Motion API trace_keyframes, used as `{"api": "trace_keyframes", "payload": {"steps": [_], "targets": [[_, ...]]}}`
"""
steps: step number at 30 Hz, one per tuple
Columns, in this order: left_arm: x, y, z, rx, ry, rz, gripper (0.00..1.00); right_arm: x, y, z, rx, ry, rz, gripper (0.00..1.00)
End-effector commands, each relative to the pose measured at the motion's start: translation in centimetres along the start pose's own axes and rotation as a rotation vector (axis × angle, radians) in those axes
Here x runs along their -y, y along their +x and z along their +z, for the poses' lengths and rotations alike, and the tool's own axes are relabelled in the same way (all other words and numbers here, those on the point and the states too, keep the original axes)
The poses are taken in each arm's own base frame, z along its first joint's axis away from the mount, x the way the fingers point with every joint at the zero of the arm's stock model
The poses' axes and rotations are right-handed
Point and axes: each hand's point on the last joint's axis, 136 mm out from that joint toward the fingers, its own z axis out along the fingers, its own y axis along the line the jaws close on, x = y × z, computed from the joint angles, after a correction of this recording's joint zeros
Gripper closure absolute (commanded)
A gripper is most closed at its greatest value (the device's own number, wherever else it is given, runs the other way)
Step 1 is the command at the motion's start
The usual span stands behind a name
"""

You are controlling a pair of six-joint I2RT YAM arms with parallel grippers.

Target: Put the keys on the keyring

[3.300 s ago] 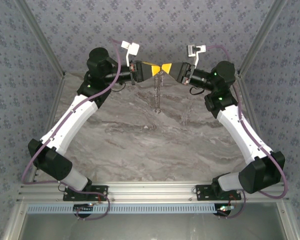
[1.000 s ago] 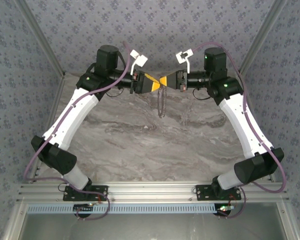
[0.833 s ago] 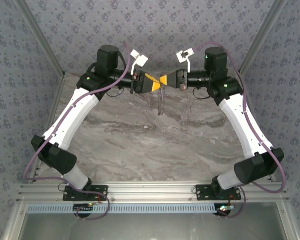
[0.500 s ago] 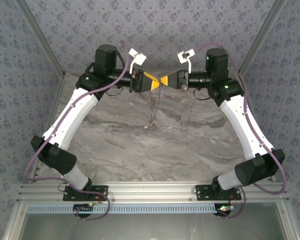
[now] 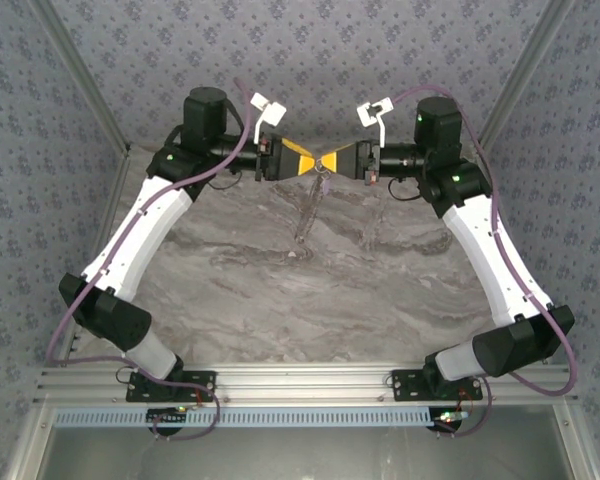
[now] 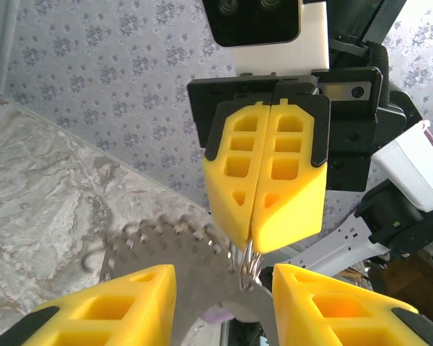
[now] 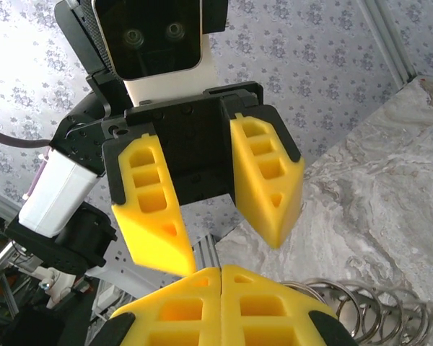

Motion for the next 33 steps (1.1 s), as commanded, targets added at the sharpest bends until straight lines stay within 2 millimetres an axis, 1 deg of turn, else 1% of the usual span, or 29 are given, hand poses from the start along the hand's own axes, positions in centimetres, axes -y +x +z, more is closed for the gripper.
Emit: {"api": "trace_keyframes", "payload": {"steps": [1,5,7,18,21,23,24,25,26,28,29,31,33], "targets": [[1.5,-0.5,0.1,0.007,0.040,0.036,0.61,-1.8,-0.4,-0.1,0.008,-0.043,-0.038,1.00],[1.8,-0.5,0.4,0.006,0.051,0.041,0.61,-1.9,-0.4,-0.1,0.007,-0.045,-0.037,1.00],[1.9,-0.5,0.6,0.003,0.056,0.041,0.64,-1.9,-0.3,-0.1,0.006,-0.045,-0.038,1.00],[3.3,-0.1,1.8,-0.024,0.124,0.045,0.87,-1.7,-0.2,0.2,0.008,-0.040,-0.037,1.00],[3.5,-0.1,1.9,-0.026,0.131,0.049,1.00,-1.6,-0.3,0.2,0.012,-0.034,-0.036,1.00],[3.4,-0.2,1.9,-0.021,0.124,0.049,1.00,-1.3,-0.5,0.1,0.020,-0.028,-0.031,1.00],[3.2,-0.3,2.0,-0.018,0.113,0.048,1.00,-1.2,-0.7,0.0,0.029,-0.026,-0.024,0.92],[3.0,-0.4,1.9,-0.010,0.096,0.048,1.00,-1.0,-1.0,-0.4,0.048,-0.023,-0.009,0.79],[2.7,-0.7,1.8,0.004,0.075,0.051,1.00,-0.8,-1.7,-1.1,0.084,-0.022,-0.001,0.68],[2.4,-1.5,1.4,0.044,0.038,0.057,1.00,0.0,-3.0,-3.0,0.180,-0.018,0.033,0.56],[2.1,-1.9,1.1,0.068,0.020,0.056,1.00,0.4,-3.8,-4.2,0.231,-0.016,0.055,0.53],[1.9,-2.7,0.6,0.107,0.005,0.056,1.00,0.5,-5.0,-6.3,0.319,-0.021,0.060,0.51],[1.9,-3.3,0.4,0.136,-0.011,0.059,1.00,0.5,-5.4,-7.4,0.371,-0.025,0.068,0.51]]}}
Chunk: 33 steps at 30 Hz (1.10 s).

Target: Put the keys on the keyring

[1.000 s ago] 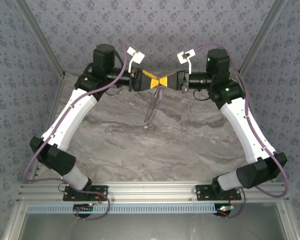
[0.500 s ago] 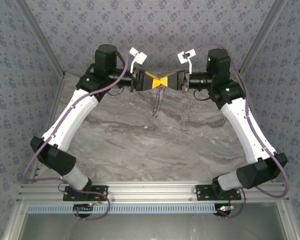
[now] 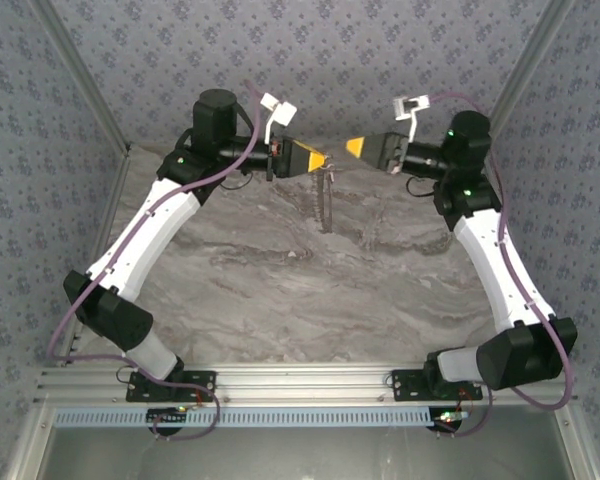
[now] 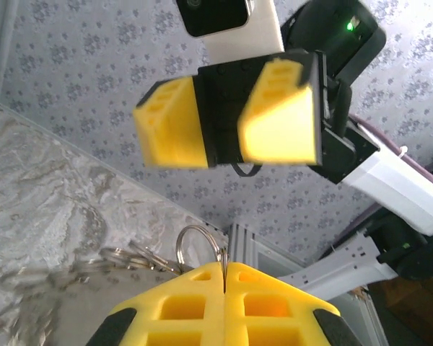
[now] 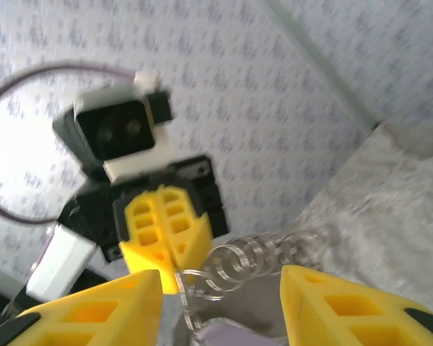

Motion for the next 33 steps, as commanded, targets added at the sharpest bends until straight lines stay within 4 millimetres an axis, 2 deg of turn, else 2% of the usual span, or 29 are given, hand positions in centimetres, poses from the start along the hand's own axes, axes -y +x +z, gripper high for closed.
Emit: {"api": "trace_keyframes", "payload": {"steps": [1,5,10,18,22,25,31,33], "targets": [[2.2,-2.9,-1.2,0.108,-0.004,0.080,1.00,-3.3,-2.7,-1.7,0.125,-0.083,-0.030,0.50],[2.5,-3.9,-1.5,0.157,-0.018,0.089,1.00,-2.9,-2.2,-1.6,0.160,-0.037,-0.047,0.50],[2.5,-5.3,-1.9,0.232,-0.038,0.082,1.00,-2.6,-1.2,-0.5,0.191,-0.019,-0.050,0.49],[3.1,-6.2,-2.0,0.283,-0.029,0.079,1.00,-2.8,0.0,2.7,0.160,-0.052,-0.044,0.49],[3.1,-6.4,-2.1,0.297,-0.030,0.073,1.00,-2.6,0.1,3.6,0.144,-0.062,-0.037,0.51],[3.0,-6.6,-2.3,0.318,-0.047,0.072,1.00,-2.8,0.2,4.0,0.132,-0.072,-0.038,0.61],[2.6,-6.8,-2.6,0.342,-0.076,0.059,1.00,-3.6,0.4,4.6,0.108,-0.095,-0.047,0.97],[2.4,-6.9,-2.7,0.356,-0.092,0.056,1.00,-3.9,0.6,4.8,0.099,-0.095,-0.054,1.00]]}}
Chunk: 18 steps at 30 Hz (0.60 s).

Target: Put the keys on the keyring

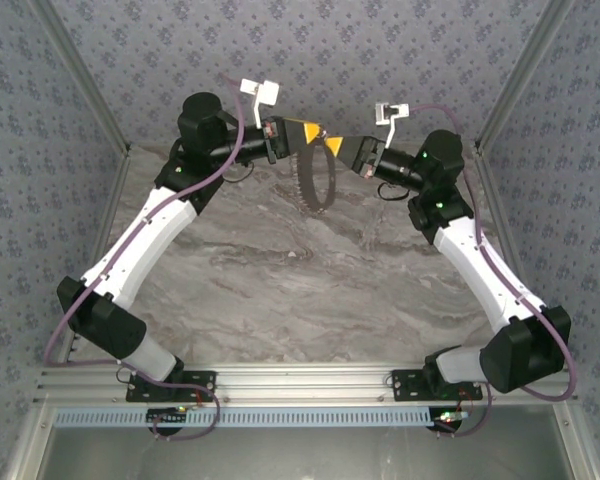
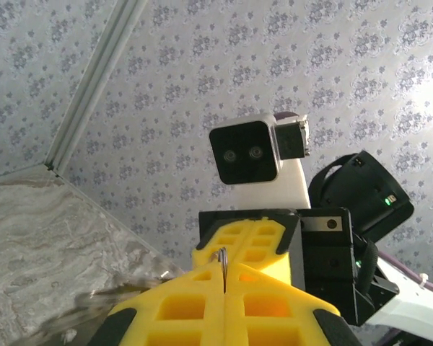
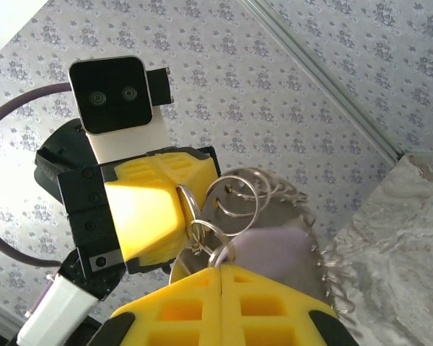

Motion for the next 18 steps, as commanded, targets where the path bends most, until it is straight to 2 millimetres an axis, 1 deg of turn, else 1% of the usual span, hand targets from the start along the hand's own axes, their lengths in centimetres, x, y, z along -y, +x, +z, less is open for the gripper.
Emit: {"api": "trace_keyframes", "payload": {"steps": [1,7,13,18], "targets": [[2.8,-2.2,-1.2,0.090,0.023,0.065,1.00,-2.4,-0.6,0.5,-0.002,-0.034,-0.068,1.00],[1.8,-2.7,-1.5,0.138,-0.032,0.057,1.00,-2.8,0.5,1.1,-0.037,0.018,-0.114,1.00],[1.4,-2.7,-1.5,0.153,-0.040,0.048,1.00,-3.2,1.8,2.1,-0.078,0.070,-0.165,1.00],[1.1,-2.6,-1.3,0.158,-0.036,0.042,1.00,-3.1,3.0,2.9,-0.139,0.049,-0.143,1.00]]}}
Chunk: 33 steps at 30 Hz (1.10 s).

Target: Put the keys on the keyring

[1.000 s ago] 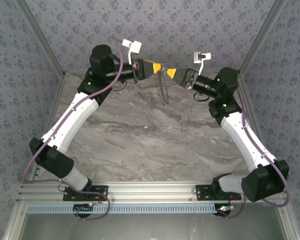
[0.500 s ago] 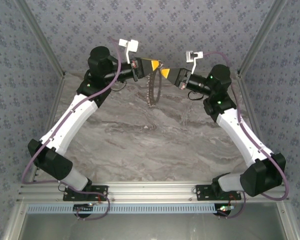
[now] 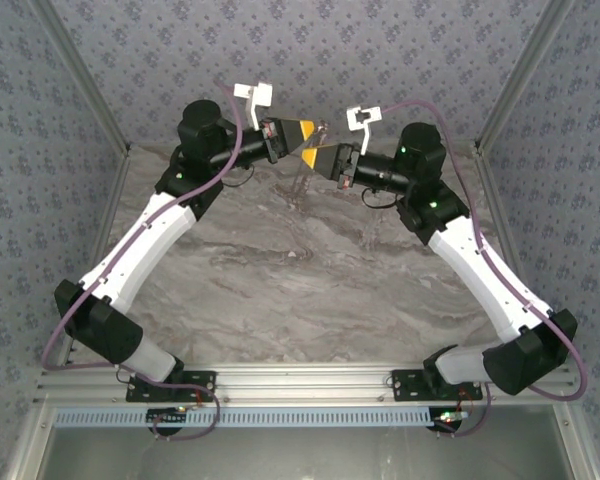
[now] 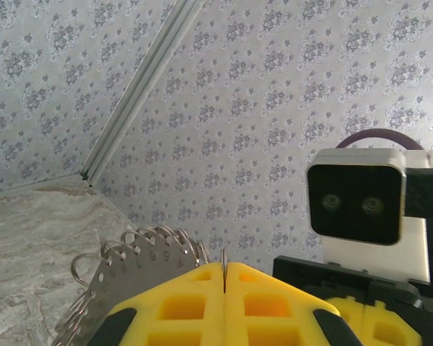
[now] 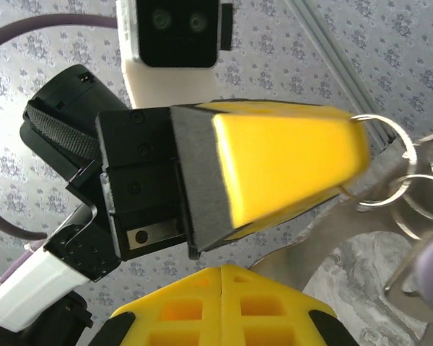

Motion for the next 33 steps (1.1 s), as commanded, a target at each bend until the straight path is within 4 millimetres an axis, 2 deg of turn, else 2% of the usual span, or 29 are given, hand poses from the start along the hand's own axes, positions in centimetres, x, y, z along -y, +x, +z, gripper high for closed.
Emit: {"api": "trace_keyframes", "payload": {"steps": [1,2,4,5,8,10,17,23,27,28,31,33], "targets": [[3.1,-2.4,-1.0,0.083,0.066,0.063,1.00,-0.3,0.1,0.0,-0.028,0.001,-0.022,1.00],[3.2,-2.4,-1.0,0.081,0.069,0.064,1.00,0.0,-0.2,-0.6,-0.012,0.011,-0.019,0.98],[3.4,-2.4,-1.0,0.078,0.080,0.068,1.00,0.7,-1.4,-2.1,0.042,0.028,-0.001,0.71],[3.6,-2.4,-1.0,0.075,0.087,0.070,1.00,1.1,-2.1,-2.9,0.076,0.035,0.012,0.63],[3.9,-2.5,-1.0,0.070,0.104,0.075,1.00,1.6,-3.7,-5.0,0.146,0.043,0.026,0.60],[4.2,-2.5,-1.0,0.069,0.114,0.076,1.00,1.7,-4.4,-5.6,0.165,0.048,0.025,0.58],[4.9,-2.9,-1.1,0.074,0.138,0.079,1.00,1.9,-6.0,-4.9,0.182,0.029,0.006,0.50],[5.2,-2.8,-1.3,0.076,0.140,0.077,1.00,1.8,-6.3,-3.6,0.176,-0.015,0.016,0.49],[5.4,-2.8,-1.4,0.079,0.137,0.079,1.00,1.0,-5.7,-2.4,0.147,-0.050,0.017,0.49],[5.4,-2.8,-1.4,0.079,0.136,0.079,1.00,0.9,-5.4,-2.1,0.137,-0.056,0.022,0.53],[5.4,-2.7,-1.5,0.081,0.126,0.080,1.00,0.5,-4.7,-2.0,0.117,-0.062,0.022,0.75],[5.4,-2.7,-1.6,0.083,0.121,0.082,1.00,0.4,-4.2,-2.2,0.111,-0.052,0.023,0.86]]}}
